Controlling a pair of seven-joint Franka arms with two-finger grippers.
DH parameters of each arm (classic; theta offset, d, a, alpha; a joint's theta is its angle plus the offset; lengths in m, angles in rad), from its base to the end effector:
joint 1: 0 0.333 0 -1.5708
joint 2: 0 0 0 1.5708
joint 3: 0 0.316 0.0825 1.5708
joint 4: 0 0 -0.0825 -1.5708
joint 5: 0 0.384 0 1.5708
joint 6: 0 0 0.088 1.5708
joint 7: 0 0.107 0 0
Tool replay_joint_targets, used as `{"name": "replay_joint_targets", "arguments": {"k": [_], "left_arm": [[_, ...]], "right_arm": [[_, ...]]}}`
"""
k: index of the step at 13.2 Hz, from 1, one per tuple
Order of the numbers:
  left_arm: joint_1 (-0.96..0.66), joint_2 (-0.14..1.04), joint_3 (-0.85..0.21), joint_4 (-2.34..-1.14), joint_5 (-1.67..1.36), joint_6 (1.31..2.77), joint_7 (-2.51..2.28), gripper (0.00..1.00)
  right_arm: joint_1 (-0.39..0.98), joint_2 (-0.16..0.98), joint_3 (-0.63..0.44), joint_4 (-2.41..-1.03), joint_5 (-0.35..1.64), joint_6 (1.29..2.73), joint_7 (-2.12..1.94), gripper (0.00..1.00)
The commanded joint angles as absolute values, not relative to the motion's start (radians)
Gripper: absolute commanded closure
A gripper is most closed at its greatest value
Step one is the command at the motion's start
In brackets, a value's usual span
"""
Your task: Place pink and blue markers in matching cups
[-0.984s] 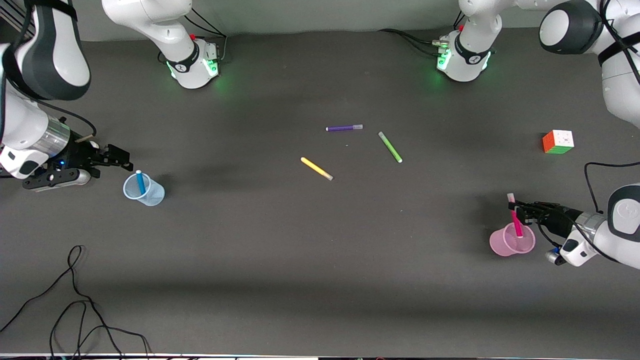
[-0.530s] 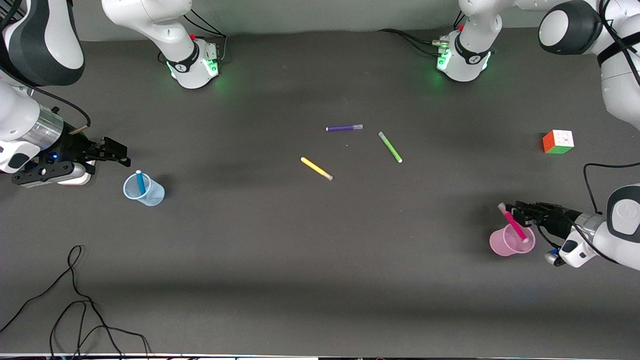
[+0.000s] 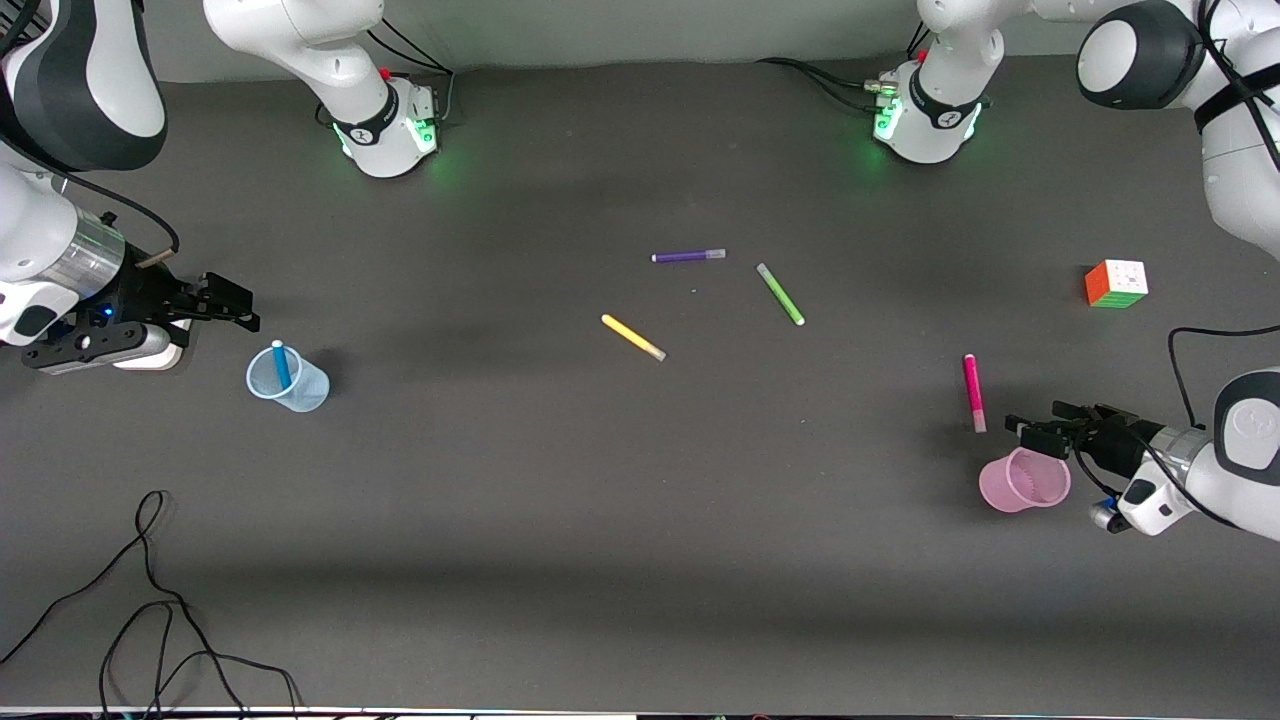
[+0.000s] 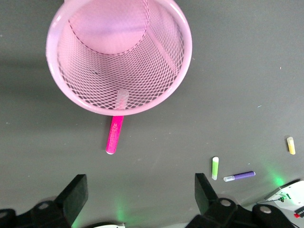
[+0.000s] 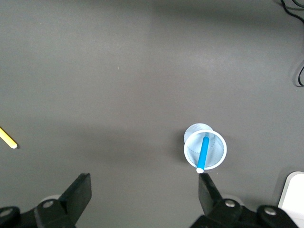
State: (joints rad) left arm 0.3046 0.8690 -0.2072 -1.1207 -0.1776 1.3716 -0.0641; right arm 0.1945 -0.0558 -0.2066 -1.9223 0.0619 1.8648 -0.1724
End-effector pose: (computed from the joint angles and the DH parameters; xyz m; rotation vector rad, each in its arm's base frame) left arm 0.6857 0.0849 0.2683 2.6468 0.2703 -0.8165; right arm 0.5442 -0.0037 0.5125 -3.0631 -0.2188 -0.0054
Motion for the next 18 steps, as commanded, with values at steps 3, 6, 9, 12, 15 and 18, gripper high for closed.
{"name": "replay_joint_targets", "arguments": {"k": [3, 6, 9, 12, 15, 18], "left_arm": [[0.284, 0.87, -0.207, -1.1, -0.149, 1.355, -0.064, 0.0], [0.216, 0.763, -0.209, -1.204, 0.009, 1.417, -0.06, 0.0], [0.178, 0.527, -0.21, -1.546, 0.092, 1.654, -0.048, 0.0], [0.157, 0.365, -0.213, -1.822, 0.155, 1.879, -0.044, 0.03], [0.163, 0.363, -0.21, -1.922, 0.206, 2.029, -0.025, 0.06], [0.204, 0.405, -0.206, -1.991, 0.206, 2.179, 0.03, 0.15]], "right_arm": [[0.201, -0.064, -0.209, -1.911, 0.043, 1.847, -0.147, 0.0], [0.199, -0.06, -0.207, -1.911, 0.028, 1.847, -0.149, 0.0], [0.221, -0.014, -0.204, -1.896, 0.025, 1.859, -0.105, 0.0], [0.224, -0.012, -0.202, -1.884, 0.026, 1.873, -0.101, 0.0], [0.212, -0.047, -0.204, -1.859, 0.029, 1.862, -0.115, 0.0], [0.212, -0.061, -0.206, -1.839, 0.04, 1.867, -0.114, 0.0]]}}
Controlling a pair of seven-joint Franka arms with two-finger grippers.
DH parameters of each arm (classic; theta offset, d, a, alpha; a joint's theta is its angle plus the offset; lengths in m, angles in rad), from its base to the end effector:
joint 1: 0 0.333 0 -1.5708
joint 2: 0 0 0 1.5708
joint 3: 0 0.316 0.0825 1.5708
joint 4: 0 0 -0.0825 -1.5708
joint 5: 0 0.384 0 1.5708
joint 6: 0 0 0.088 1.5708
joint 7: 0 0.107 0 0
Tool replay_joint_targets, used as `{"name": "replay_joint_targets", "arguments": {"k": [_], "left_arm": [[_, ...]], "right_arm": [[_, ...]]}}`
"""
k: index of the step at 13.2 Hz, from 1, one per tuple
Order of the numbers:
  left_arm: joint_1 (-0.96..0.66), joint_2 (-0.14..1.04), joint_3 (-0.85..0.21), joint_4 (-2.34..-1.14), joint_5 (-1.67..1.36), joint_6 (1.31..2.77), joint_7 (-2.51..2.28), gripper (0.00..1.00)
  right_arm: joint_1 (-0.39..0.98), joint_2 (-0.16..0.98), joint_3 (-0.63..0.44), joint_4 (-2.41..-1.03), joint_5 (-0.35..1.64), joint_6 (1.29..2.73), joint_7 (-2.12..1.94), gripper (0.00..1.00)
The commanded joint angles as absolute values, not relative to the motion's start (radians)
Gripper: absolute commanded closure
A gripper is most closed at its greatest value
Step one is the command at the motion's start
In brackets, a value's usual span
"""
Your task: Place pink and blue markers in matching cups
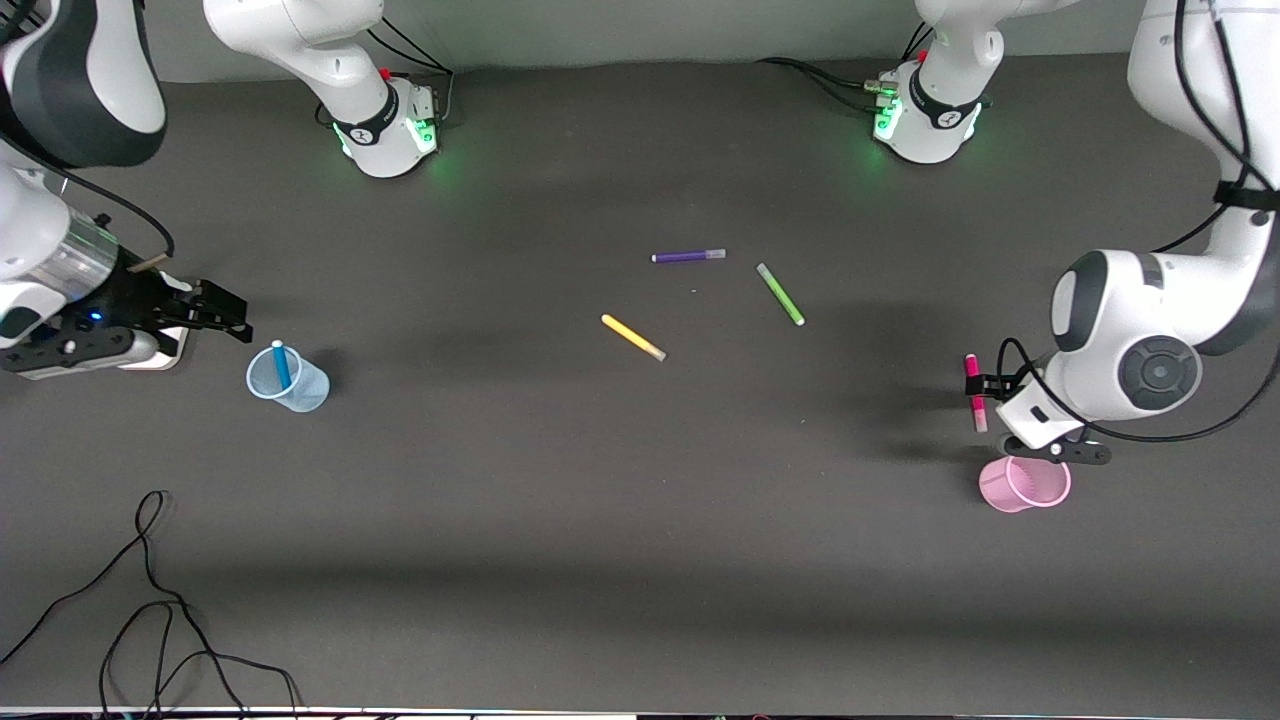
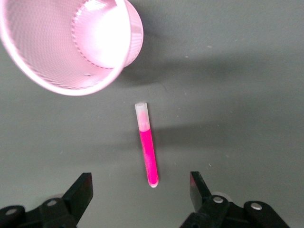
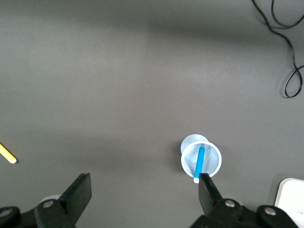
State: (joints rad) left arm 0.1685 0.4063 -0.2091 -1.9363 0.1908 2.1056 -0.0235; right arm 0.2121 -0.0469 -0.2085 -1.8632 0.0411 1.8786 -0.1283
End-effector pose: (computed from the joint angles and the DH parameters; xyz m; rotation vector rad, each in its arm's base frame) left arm 0.5949 -0.0111 0.2621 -3.0411 0.1917 0.3388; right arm 0.5548 0.0032 0.5374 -3.0890 -0.1865 -0.0993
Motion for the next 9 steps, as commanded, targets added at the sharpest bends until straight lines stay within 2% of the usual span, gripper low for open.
{"name": "replay_joint_targets", "arguments": {"k": [1, 5, 9], "left_arm": [[0.228, 0.42, -0.206, -1.994, 0.206, 2.206, 0.061, 0.15], [0.241, 0.442, -0.207, -2.028, 0.193, 2.235, 0.06, 0.17], [0.235, 0.437, -0.209, -2.068, 0.187, 2.25, 0.023, 0.23]], "right_arm": [[0.212, -0.061, -0.201, -1.813, 0.04, 1.862, -0.103, 0.0], [0.212, -0.061, -0.187, -1.799, 0.037, 1.838, -0.103, 0.0], [0.212, -0.051, -0.158, -1.757, 0.035, 1.832, -0.1, 0.0]]}}
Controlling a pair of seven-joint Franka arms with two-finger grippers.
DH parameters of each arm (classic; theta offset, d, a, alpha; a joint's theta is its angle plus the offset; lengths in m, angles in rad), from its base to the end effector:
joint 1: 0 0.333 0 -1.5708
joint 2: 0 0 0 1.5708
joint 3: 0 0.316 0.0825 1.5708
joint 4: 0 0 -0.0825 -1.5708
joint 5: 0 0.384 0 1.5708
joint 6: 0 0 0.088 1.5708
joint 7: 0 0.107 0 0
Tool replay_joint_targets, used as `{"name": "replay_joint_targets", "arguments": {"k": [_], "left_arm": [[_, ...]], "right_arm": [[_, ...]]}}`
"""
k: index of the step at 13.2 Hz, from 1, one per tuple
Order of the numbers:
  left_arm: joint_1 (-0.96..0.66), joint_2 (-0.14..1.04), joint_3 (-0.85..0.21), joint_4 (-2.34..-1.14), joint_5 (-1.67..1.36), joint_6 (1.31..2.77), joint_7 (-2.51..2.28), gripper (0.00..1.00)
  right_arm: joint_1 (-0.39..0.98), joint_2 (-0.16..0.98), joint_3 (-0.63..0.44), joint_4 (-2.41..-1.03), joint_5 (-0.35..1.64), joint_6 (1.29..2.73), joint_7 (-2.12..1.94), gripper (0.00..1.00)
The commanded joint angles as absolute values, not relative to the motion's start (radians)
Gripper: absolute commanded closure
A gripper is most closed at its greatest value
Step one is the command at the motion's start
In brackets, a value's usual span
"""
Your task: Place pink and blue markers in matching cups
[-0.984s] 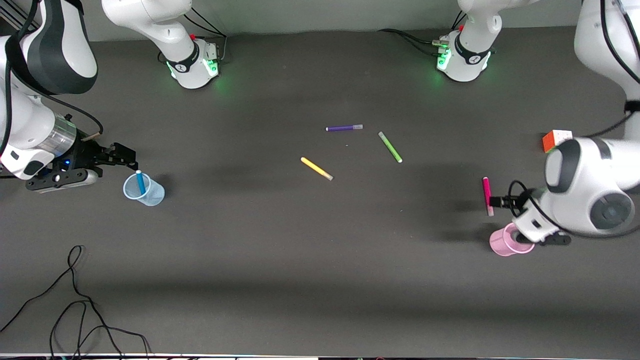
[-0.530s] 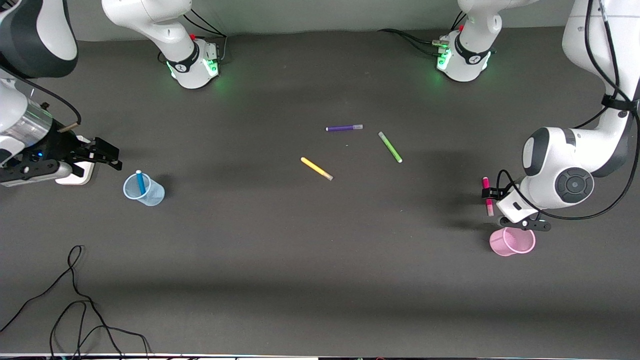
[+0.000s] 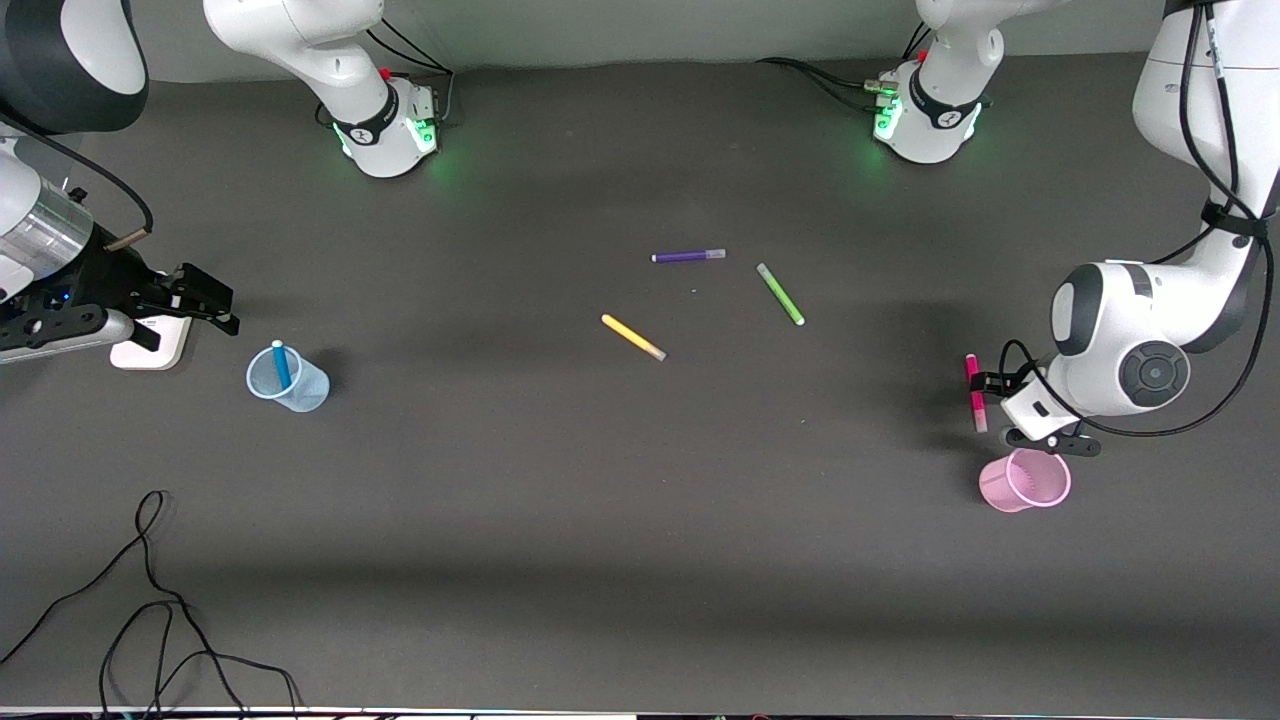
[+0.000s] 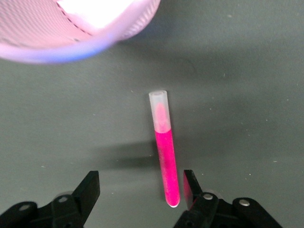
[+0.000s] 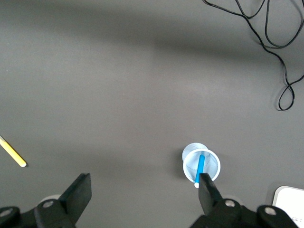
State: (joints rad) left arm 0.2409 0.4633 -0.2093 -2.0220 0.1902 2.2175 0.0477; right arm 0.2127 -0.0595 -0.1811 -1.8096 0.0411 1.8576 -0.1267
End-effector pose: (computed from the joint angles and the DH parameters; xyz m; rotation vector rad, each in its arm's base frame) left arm 0.5724 0.0245 0.2038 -3.0781 0.2170 0.3929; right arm 0.5550 0.0184 0.5686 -3.0829 -0.2294 -0.1683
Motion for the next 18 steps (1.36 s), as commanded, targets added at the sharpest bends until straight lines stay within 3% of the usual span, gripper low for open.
{"name": "replay_joint_targets", "arguments": {"k": [1, 7, 14, 15, 16, 17, 18], "left_arm": [[0.235, 0.437, -0.209, -2.08, 0.189, 2.273, 0.023, 0.26], [0.221, 0.454, -0.21, -2.085, 0.189, 2.293, -0.011, 0.69], [0.224, 0.483, -0.212, -2.075, 0.187, 2.333, -0.012, 0.67], [0.224, 0.483, -0.212, -2.077, 0.187, 2.335, -0.012, 0.75], [0.224, 0.485, -0.212, -2.074, 0.187, 2.333, -0.012, 0.91], [0.225, 0.485, -0.212, -2.071, 0.187, 2.33, -0.014, 1.0], [0.227, 0.485, -0.212, -2.065, 0.187, 2.321, -0.012, 1.0]], "right_arm": [[0.21, -0.051, -0.155, -1.741, 0.032, 1.813, -0.1, 0.0], [0.206, -0.028, -0.153, -1.681, 0.025, 1.753, -0.101, 0.0], [0.163, -0.005, -0.118, -1.635, 0.003, 1.7, -0.089, 0.0], [0.153, -0.005, -0.106, -1.632, 0.002, 1.689, -0.084, 0.0], [0.14, -0.005, -0.088, -1.634, 0.002, 1.686, -0.075, 0.0], [0.132, -0.005, -0.071, -1.634, -0.006, 1.683, -0.075, 0.0], [0.13, -0.005, -0.06, -1.632, -0.017, 1.683, -0.074, 0.0]]}}
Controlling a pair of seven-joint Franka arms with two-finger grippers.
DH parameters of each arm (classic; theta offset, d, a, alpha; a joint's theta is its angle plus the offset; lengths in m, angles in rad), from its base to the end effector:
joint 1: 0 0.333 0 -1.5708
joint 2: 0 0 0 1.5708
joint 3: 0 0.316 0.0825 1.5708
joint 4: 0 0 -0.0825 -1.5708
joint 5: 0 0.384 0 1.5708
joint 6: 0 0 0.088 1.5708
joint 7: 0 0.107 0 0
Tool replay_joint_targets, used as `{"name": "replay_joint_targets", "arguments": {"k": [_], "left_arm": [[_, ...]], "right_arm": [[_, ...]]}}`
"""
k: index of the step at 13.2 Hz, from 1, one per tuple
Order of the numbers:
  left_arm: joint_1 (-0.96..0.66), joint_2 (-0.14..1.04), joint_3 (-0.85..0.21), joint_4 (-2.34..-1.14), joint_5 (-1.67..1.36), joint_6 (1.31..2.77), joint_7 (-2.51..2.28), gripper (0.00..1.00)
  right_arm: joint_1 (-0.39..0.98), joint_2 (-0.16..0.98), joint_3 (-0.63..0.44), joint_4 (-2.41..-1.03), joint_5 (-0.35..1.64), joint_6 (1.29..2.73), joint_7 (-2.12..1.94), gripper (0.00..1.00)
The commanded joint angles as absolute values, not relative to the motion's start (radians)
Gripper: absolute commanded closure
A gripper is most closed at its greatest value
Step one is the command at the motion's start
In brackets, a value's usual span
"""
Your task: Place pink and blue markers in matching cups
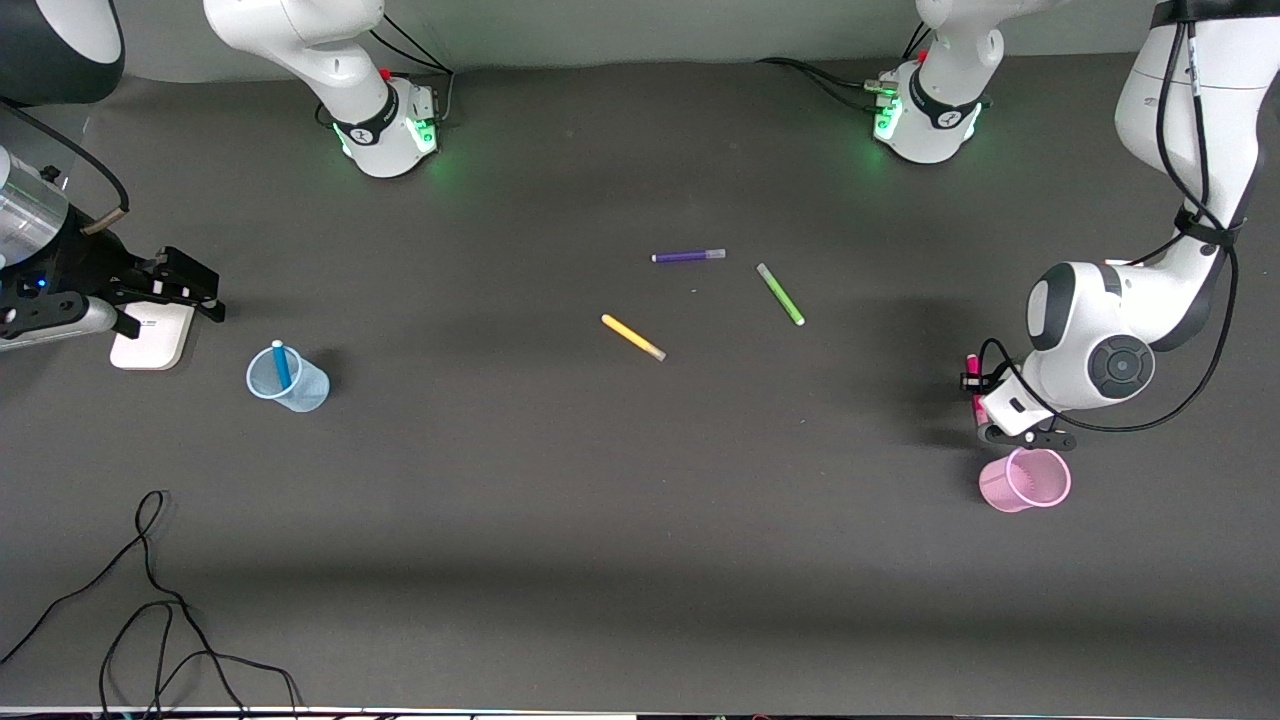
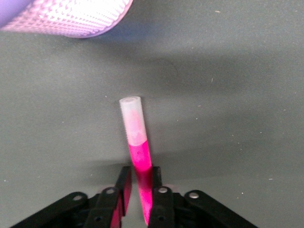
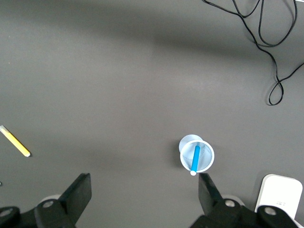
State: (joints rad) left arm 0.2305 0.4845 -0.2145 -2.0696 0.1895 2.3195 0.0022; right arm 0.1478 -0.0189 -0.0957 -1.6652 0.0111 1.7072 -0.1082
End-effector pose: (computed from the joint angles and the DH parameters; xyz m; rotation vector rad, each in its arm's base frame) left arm 0.5642 0.0110 0.1817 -3.0975 0.1825 0.3382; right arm 0.5592 0.0297 0.6023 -3.1191 -0.2486 -0.0957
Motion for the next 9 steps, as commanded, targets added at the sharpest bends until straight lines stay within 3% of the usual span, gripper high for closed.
{"name": "replay_joint_targets", "arguments": {"k": [1, 6, 9], "left_arm": [[0.227, 0.482, -0.212, -2.043, 0.187, 2.301, -0.011, 1.0], [0.224, 0.442, -0.219, -1.83, 0.186, 1.926, -0.008, 1.0], [0.222, 0.436, -0.236, -1.784, 0.138, 1.858, -0.012, 1.0]], "right_arm": [[0.13, -0.005, -0.06, -1.632, -0.017, 1.683, -0.061, 0.0], [0.132, -0.005, -0.06, -1.634, -0.015, 1.681, -0.048, 0.0], [0.138, -0.005, -0.051, -1.631, -0.015, 1.683, -0.017, 0.0]]}}
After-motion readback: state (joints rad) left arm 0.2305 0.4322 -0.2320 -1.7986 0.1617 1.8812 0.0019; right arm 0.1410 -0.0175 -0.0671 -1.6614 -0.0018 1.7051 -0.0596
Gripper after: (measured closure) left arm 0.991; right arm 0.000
